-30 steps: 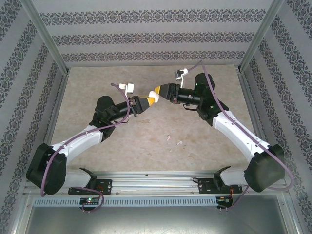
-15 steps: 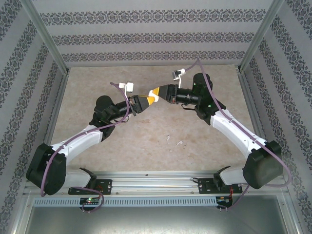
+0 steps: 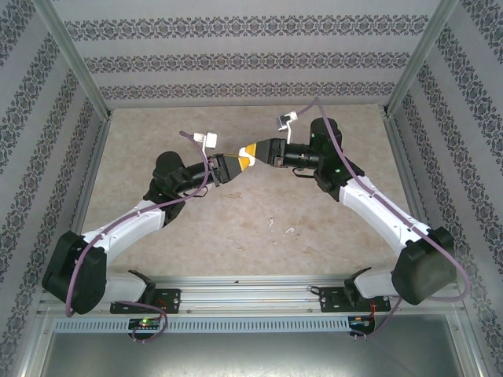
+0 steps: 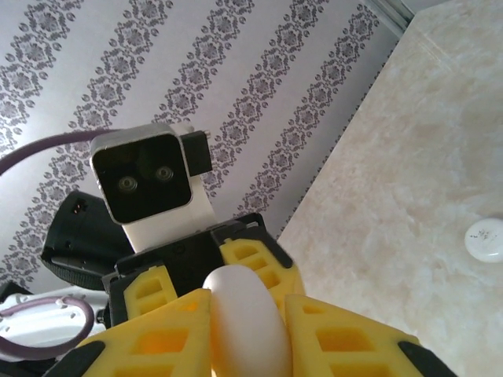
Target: Insert the wireless bluetooth earbuds into the charging case
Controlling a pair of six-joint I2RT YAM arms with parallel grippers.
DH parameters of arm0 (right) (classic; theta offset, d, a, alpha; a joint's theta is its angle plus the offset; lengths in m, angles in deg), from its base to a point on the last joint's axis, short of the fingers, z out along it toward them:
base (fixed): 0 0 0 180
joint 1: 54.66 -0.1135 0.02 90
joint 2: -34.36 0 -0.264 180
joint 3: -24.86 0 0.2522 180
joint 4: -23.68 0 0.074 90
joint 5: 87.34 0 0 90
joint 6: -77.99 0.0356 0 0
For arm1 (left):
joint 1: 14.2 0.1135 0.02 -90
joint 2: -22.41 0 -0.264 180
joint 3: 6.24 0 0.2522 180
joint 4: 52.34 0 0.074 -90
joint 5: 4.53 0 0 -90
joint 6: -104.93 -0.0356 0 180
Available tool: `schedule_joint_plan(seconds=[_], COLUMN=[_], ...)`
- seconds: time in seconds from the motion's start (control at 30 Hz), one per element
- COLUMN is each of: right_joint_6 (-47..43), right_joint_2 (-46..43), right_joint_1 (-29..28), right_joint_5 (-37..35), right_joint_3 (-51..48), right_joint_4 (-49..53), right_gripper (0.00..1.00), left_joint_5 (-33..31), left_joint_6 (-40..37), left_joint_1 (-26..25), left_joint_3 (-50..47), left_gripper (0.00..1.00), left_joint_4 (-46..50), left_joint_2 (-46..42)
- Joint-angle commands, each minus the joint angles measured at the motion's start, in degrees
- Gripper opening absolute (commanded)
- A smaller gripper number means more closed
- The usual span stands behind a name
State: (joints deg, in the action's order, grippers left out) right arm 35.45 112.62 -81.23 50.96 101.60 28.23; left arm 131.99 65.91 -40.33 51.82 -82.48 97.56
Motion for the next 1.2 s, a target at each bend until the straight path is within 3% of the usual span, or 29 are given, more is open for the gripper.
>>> schedule_joint_plan(seconds=[0.0, 0.23, 0.47, 0.77, 0.9, 0.97, 1.1, 1.17], right_joint_6=[-4.65, -9.54, -14.08, -15.42, -15.68, -15.68, -15.66, -15.76], right_joint_2=[-0.83, -1.18, -0.92, -0.22, -0.13, -0.12, -0.21, -0.29], right_joint_1=[-0.87, -0.77, -0.64, -0.68, -0.74, -0.68, -0.73, -0.7], right_joint_5=[-0.72, -1.53, -1.56, -1.53, -1.01, -0.83, -1.05, -1.12], right_joint_3=[1.79, 3.7, 5.34, 6.61, 6.89, 6.98, 6.96, 6.89], right_joint_4=[4.51, 9.23, 12.63, 13.8, 13.92, 13.89, 14.04, 14.05], right_gripper=[0.14, 0.14, 0.14, 0.13, 0.13, 0.13, 0.13, 0.13], left_joint_5=[1.52, 2.39, 6.38, 8.93, 9.43, 9.55, 9.62, 9.82], left_joint_6=[-3.45, -4.68, -3.37, -2.99, -2.99, -2.98, -3.43, -3.7], left_joint_1=[0.09, 0.73, 1.66, 1.78, 2.2, 2.39, 2.4, 2.4], left_joint_3=[2.85, 2.93, 3.51, 2.93, 2.44, 2.33, 2.19, 2.09], left_gripper=[0.38, 0.5, 0.49, 0.36, 0.13, 0.1, 0.13, 0.25], left_joint_4=[1.4, 4.35, 4.17, 3.82, 3.52, 3.38, 3.86, 4.07], left_joint_2=[-2.19, -3.36, -2.92, -2.31, -2.38, -2.49, -2.86, -3.03])
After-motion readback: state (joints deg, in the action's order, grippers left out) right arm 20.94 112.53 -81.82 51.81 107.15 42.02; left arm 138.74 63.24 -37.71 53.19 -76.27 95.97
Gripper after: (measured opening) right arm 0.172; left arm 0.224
